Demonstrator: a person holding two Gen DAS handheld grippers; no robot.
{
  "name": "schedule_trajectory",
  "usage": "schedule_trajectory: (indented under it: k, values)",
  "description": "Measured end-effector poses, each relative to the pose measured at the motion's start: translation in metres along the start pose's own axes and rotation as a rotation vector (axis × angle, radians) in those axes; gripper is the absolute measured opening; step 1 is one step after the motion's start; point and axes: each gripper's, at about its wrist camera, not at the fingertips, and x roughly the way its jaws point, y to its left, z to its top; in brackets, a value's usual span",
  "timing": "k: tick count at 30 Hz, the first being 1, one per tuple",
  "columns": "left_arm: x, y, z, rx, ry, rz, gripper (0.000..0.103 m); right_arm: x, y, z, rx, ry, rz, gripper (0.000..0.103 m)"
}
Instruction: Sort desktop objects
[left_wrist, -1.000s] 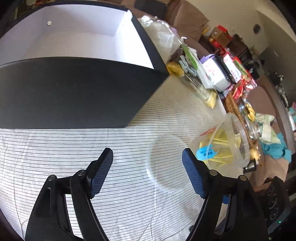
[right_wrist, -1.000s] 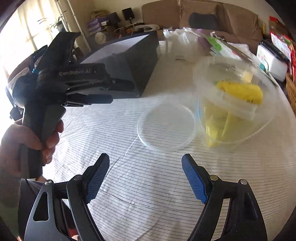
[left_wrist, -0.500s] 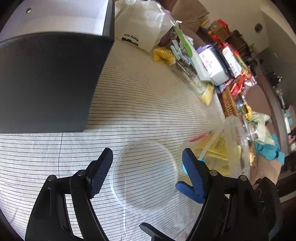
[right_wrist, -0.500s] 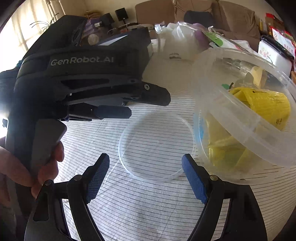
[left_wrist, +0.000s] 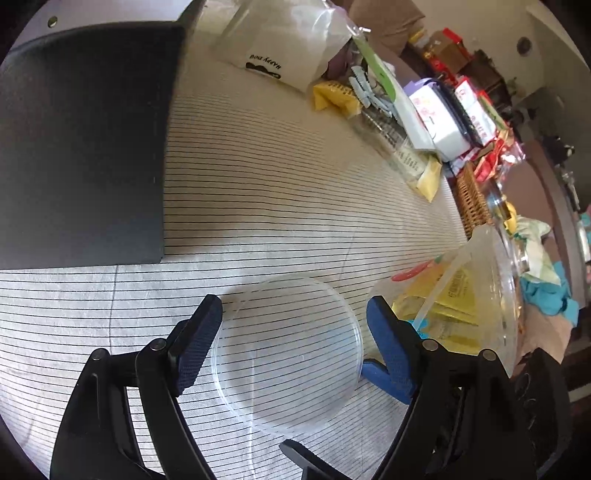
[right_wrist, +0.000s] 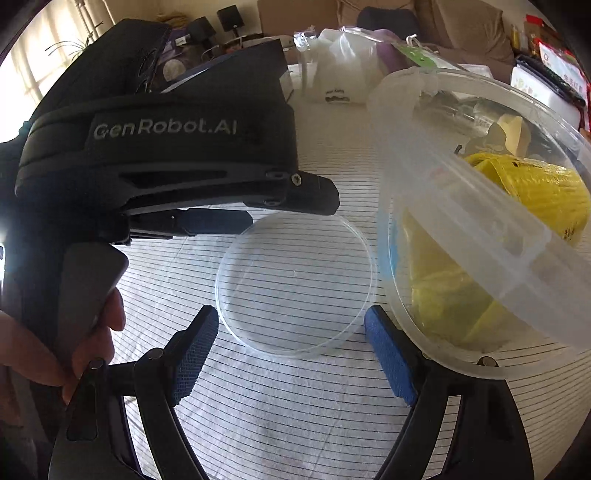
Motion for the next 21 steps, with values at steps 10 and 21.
schedule_trajectory:
  k: [10,21]
  values:
    - [-0.031,0.033,-0.032,-0.045,0.105,-0.147,0.078,-0.016,0.003,-0.023,-0.017,0.026,0.159,0.088]
    - [-0.041,0.024,-0.04,-0.104,0.167,-0.447,0.078,-0.022,-0.002,-0.03,0.041,0.037,0.265,0.088]
